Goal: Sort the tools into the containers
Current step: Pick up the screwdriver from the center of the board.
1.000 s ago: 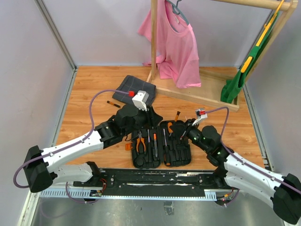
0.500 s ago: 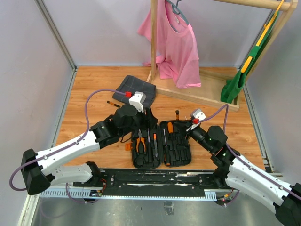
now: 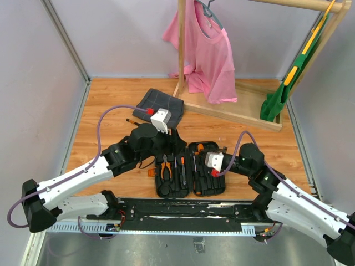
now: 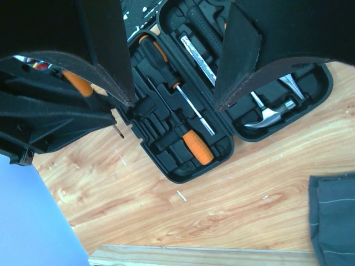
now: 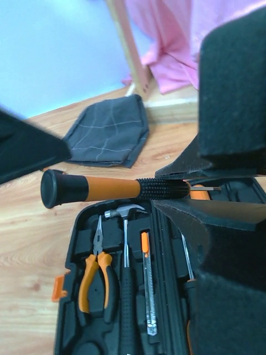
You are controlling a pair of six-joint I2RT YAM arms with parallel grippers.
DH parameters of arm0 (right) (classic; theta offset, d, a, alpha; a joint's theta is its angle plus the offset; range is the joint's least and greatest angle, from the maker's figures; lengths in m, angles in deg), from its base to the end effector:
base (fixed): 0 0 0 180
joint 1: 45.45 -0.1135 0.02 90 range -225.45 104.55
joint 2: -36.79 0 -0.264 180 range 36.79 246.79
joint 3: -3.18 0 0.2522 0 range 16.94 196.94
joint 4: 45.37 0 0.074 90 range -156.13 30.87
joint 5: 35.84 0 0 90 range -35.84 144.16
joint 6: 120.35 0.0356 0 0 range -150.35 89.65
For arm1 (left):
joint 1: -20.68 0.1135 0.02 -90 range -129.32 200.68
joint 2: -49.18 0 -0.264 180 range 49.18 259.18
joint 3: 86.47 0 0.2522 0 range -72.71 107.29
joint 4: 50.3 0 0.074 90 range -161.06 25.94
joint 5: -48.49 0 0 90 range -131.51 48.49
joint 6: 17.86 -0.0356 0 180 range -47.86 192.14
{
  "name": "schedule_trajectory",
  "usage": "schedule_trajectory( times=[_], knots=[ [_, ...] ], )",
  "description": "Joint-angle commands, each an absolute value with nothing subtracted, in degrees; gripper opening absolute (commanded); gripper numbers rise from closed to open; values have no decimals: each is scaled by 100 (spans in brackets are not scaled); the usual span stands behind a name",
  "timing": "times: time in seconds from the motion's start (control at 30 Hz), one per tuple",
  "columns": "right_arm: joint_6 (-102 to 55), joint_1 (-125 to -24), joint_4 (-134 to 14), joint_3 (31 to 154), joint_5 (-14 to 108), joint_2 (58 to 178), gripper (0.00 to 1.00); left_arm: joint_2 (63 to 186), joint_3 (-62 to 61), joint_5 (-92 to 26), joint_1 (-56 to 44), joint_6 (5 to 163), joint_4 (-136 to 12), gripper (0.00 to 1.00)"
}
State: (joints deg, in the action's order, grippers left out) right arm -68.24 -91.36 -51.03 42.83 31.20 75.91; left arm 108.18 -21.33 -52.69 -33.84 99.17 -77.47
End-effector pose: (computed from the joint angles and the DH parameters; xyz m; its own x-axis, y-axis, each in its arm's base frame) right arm 0.1109 0.1344 0.2729 0.5231 -0.2728 -0.8075 -0.7735 0.2459 -0.5842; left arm 0.1429 -0.1885 0.3277 -0.5008 -0.0654 -0.8631 0.5234 0.7713 -0.3622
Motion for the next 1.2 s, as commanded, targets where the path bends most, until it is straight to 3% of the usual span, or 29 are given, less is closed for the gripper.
schedule_trajectory(
  times=[0.0, 0.43, 0.93, 1.17],
  knots=[
    [-8599, -9514, -6128, 4722, 2797, 7666, 1, 10888, -2180, -4807, -3425, 9805, -7522, 64],
    [-10599, -10435, -7279, 5113, 4628, 8134, 1, 11075, -2624, -3645, -3494, 9967, -6926, 64],
    [-11265, -10738, -7386, 5144, 5045, 8309, 1, 11821, -2603, -3261, -3838, 9711, -6973, 56],
    [-11401, -10784, -7362, 5105, 5140, 8258, 1, 12060, -2527, -3076, -3856, 9602, -7012, 46]
  ],
)
